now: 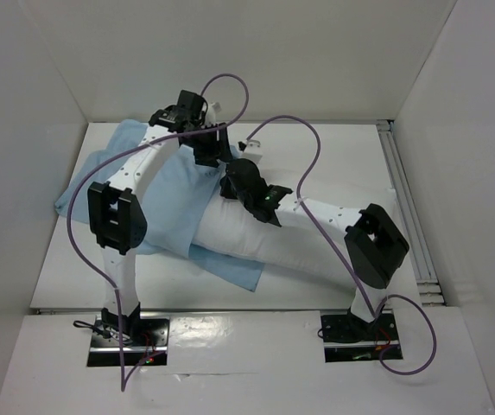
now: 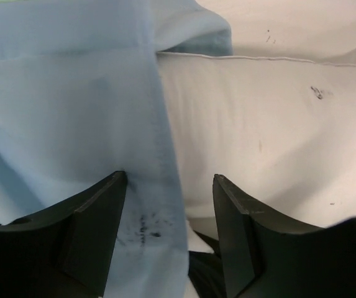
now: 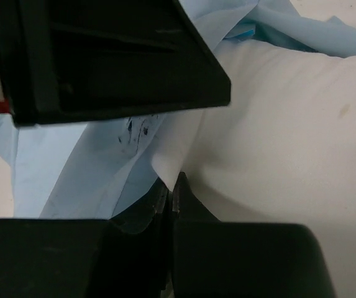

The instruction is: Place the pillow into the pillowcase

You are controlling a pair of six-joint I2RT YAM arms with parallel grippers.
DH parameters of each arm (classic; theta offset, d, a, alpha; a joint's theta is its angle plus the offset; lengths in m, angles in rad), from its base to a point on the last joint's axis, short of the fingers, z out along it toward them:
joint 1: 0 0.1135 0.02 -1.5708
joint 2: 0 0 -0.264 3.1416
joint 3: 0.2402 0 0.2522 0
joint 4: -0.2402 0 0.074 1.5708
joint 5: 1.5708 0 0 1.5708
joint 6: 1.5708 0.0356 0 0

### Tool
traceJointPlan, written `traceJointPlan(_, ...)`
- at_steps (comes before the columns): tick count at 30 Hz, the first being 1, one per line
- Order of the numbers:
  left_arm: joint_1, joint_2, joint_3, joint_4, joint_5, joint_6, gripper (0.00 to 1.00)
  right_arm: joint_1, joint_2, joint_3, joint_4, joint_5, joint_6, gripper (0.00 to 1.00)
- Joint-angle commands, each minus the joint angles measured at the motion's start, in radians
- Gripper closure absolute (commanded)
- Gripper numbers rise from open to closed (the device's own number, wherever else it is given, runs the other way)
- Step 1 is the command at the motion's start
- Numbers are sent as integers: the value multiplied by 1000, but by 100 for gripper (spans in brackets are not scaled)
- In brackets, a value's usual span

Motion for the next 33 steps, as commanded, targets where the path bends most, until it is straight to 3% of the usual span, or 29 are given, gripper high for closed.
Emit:
traceJointPlan(1,-21,12,20,21,-19,18,34,6,-40,-15,-4,39,3,100)
traceJointPlan(3,-21,24,33,31,-10,18,45,6,-40,-5,-13,39,3,100)
traceJointPlan(4,-21,35,42,18,-10,18,56,15,-40,-5,-13,39,3,100)
traceJointPlan(5,-21,35,62,18,-22,18,87,15,-40,-5,-13,49,3,100)
traceJointPlan(6,-21,35,62,9,-22,18,96,15,-40,-14,-13,49,3,100)
traceJointPlan(7,-21,35,75,9,-22,9,100,15,-52,-15,-13,49,3,100)
traceJointPlan(13,-21,-36,127,9,25,-1,100,26,-83,-33,8,84,-37,100)
traceJointPlan(18,-21,-63,154,101,276,-82,100,49,-124,-70,57,124,-81,100)
traceJointPlan(22,-62,-95,82,233,471,-201,100,89,-133,-70,108,246,-109,100)
traceJointPlan(28,-99,-106,44,316,510,-276,100,99,-188,-83,273,443,-167,100)
traceJointPlan(33,-61,44,150,307,509,-302,100,47,-83,2,287,527,-224,100)
